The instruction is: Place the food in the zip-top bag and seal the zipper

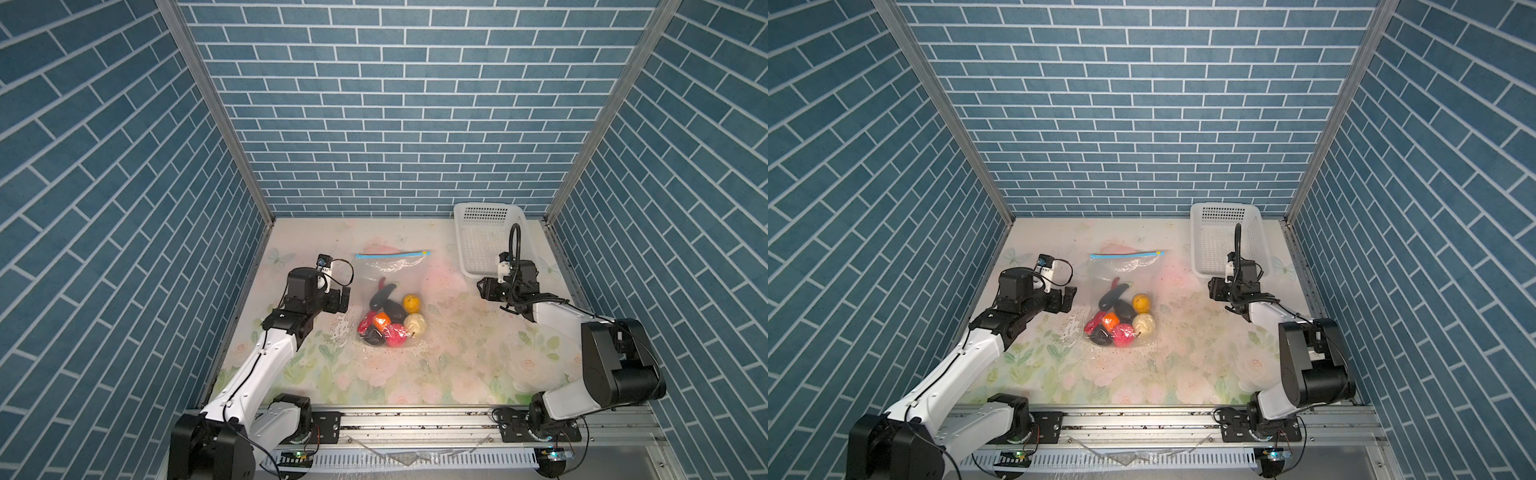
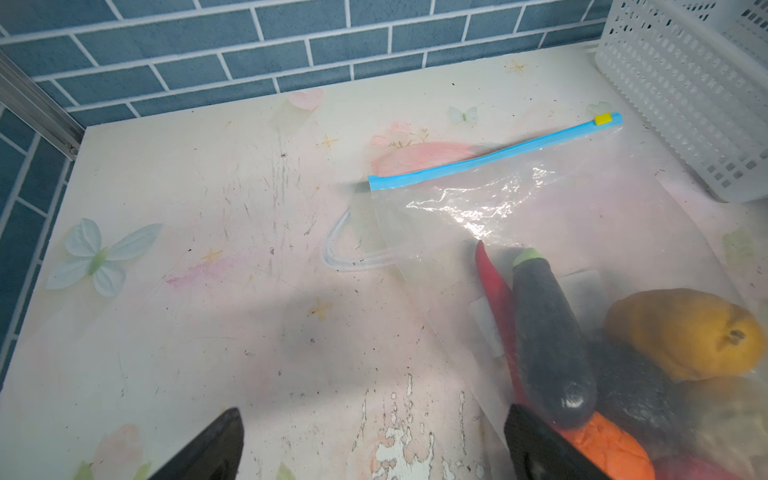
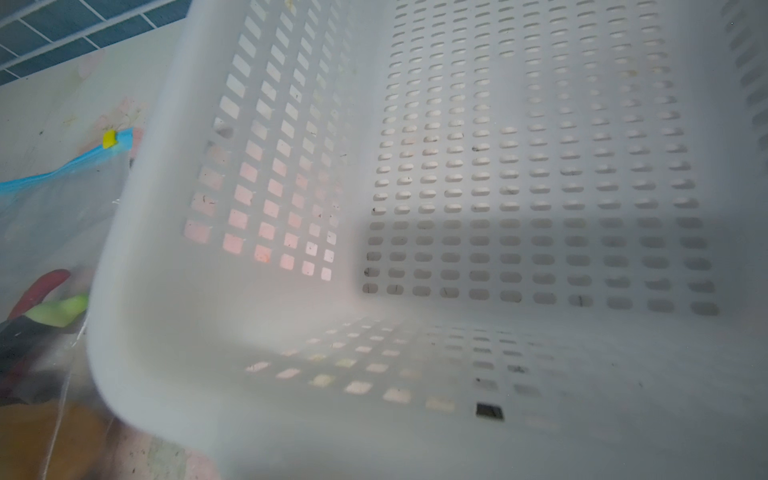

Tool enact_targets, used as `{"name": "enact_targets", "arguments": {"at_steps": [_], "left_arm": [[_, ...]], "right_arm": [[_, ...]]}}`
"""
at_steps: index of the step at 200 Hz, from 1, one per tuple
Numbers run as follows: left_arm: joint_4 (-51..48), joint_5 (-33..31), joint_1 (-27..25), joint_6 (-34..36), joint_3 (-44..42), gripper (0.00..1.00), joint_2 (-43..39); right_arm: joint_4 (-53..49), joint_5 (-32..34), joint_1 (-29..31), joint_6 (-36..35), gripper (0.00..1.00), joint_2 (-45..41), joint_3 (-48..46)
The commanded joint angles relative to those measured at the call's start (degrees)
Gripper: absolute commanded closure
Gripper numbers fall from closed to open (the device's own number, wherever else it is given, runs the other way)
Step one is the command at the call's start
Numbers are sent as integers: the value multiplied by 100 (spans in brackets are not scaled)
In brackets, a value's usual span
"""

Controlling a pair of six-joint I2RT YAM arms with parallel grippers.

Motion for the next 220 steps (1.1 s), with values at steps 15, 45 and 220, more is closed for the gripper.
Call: {"name": "enact_targets", "arguments": {"at_steps": [15, 45, 220], "left_arm": [[591, -347, 5, 12, -229, 2, -104], [631, -483, 7, 125, -257, 2, -34], [1940, -1455, 179, 376, -1026, 4, 553]], "right_arm": [[257, -91, -28, -255, 37, 258, 295], [275, -88, -42, -281, 37, 402, 454], [344, 437, 5, -1214, 38, -1691, -710]]}}
